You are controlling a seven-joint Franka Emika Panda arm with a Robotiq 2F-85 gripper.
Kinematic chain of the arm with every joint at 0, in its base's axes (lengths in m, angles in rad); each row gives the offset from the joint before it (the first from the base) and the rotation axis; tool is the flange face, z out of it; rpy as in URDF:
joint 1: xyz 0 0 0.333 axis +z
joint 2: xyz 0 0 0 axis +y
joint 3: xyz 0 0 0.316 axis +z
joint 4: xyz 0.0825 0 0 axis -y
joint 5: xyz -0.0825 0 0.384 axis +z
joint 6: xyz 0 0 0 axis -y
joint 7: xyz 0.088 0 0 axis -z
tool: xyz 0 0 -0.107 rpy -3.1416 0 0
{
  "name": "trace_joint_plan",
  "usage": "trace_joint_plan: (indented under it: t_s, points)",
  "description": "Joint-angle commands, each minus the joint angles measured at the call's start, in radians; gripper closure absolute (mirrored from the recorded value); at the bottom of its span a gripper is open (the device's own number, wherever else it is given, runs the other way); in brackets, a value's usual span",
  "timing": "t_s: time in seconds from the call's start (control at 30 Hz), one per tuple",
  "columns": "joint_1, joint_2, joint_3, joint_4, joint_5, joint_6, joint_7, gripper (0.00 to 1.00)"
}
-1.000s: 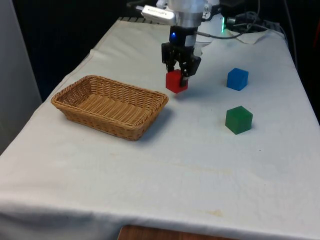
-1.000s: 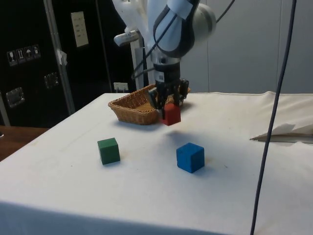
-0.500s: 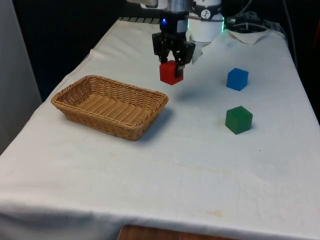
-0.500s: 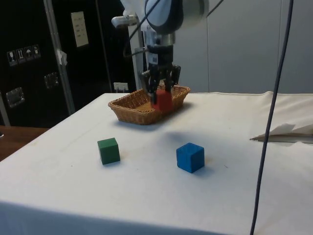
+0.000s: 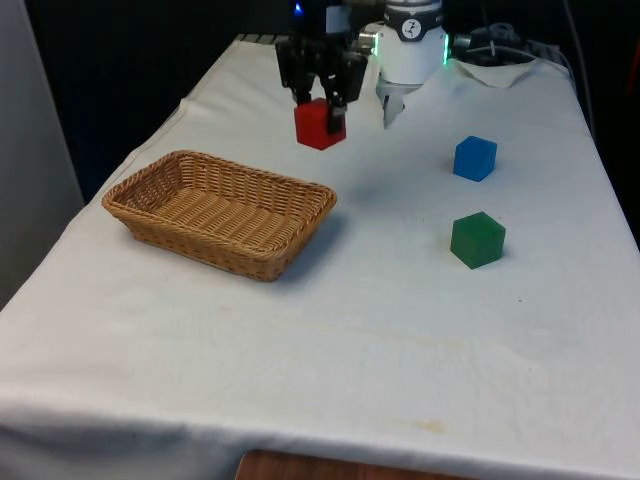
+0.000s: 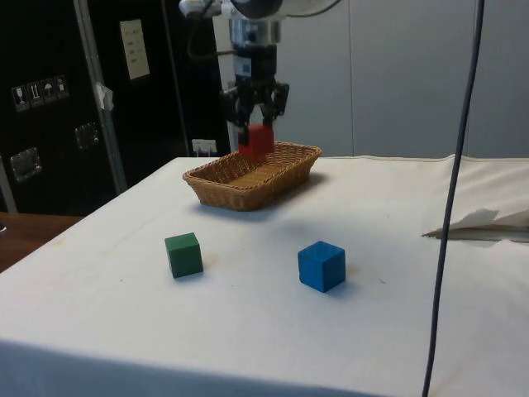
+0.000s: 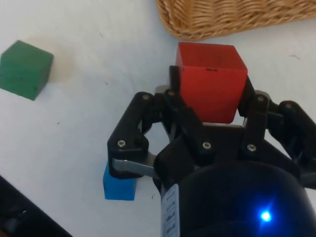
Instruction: Pick up exactly two blocks and place them into the basket.
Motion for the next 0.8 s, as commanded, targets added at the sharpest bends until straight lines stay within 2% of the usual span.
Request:
trace_joint_plan:
  t_s: [0.0, 0.03, 0.17, 0.2, 0.27, 0.3, 0.33, 0.4, 0.43, 0.5, 0.53, 0.57, 0.63, 0.67, 0.77]
  points:
    - [-0.003, 0.001, -0.001, 0.010, 0.000, -0.011, -0.001, 1.00]
    - [-0.015, 0.002, 0.002, 0.031, 0.009, -0.036, -0.012, 1.00]
    - [-0.033, 0.015, 0.004, 0.064, 0.028, -0.067, -0.030, 1.00]
    - [-0.043, 0.030, 0.003, 0.080, 0.041, -0.077, -0.045, 1.00]
    - [-0.051, 0.050, 0.000, 0.095, 0.056, -0.085, -0.062, 1.00]
    - [-0.034, 0.047, -0.013, 0.085, 0.041, -0.072, -0.047, 1.00]
    - [-0.056, 0.061, -0.002, 0.102, 0.066, -0.087, -0.072, 1.00]
    - [-0.068, 0.096, -0.008, 0.123, 0.098, -0.095, -0.105, 1.00]
    - [-0.068, 0.096, -0.008, 0.123, 0.098, -0.095, -0.105, 1.00]
    - [-0.082, 0.136, -0.014, 0.143, 0.138, -0.097, -0.144, 1.00]
    - [-0.063, 0.139, -0.029, 0.135, 0.131, -0.087, -0.133, 1.00]
    - [-0.088, 0.152, -0.015, 0.149, 0.154, -0.097, -0.159, 1.00]
    - [-0.097, 0.183, -0.020, 0.163, 0.187, -0.099, -0.187, 1.00]
    - [-0.107, 0.217, -0.023, 0.177, 0.224, -0.101, -0.218, 1.00]
    - [-0.120, 0.265, -0.029, 0.195, 0.276, -0.103, -0.261, 1.00]
